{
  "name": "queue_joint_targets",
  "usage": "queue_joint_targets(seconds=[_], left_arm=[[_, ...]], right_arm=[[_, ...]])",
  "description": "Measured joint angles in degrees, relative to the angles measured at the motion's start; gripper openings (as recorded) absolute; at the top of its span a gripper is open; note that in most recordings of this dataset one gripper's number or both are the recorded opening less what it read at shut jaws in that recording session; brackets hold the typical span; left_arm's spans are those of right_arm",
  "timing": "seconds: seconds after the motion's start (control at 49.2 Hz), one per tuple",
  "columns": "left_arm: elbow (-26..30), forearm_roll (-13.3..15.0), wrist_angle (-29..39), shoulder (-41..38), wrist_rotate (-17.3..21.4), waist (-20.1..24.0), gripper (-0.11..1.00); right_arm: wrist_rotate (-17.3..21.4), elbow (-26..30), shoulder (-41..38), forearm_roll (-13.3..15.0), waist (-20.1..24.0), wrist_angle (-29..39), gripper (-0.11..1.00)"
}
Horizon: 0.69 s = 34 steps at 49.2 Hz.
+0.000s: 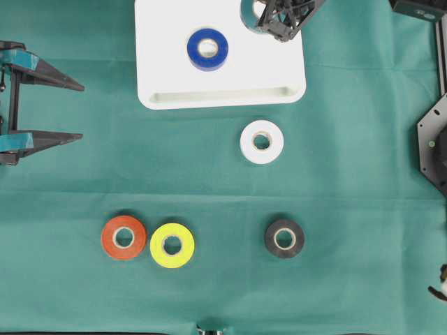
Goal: Pick up the tape from a random location and place it into the white case.
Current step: 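Lift the teal roll and carry it over the white tray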
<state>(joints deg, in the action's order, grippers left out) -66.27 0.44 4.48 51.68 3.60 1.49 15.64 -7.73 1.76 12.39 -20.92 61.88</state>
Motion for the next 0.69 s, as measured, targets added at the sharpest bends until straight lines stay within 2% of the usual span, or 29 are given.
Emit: queue_joint_targets(seconds=[0.386,0.691], left_arm=[[0.0,0.0,0.1,0.0,0.0,-0.1,0.98],[0.0,0.0,0.1,0.0,0.0,-0.1,0.98]], right_arm=[[0.0,-1.8,0.2,0.0,-0.5,-0.4,0.30],[0.9,-8.7,-0.1,0.0,-0.6,-7.8,0.30]])
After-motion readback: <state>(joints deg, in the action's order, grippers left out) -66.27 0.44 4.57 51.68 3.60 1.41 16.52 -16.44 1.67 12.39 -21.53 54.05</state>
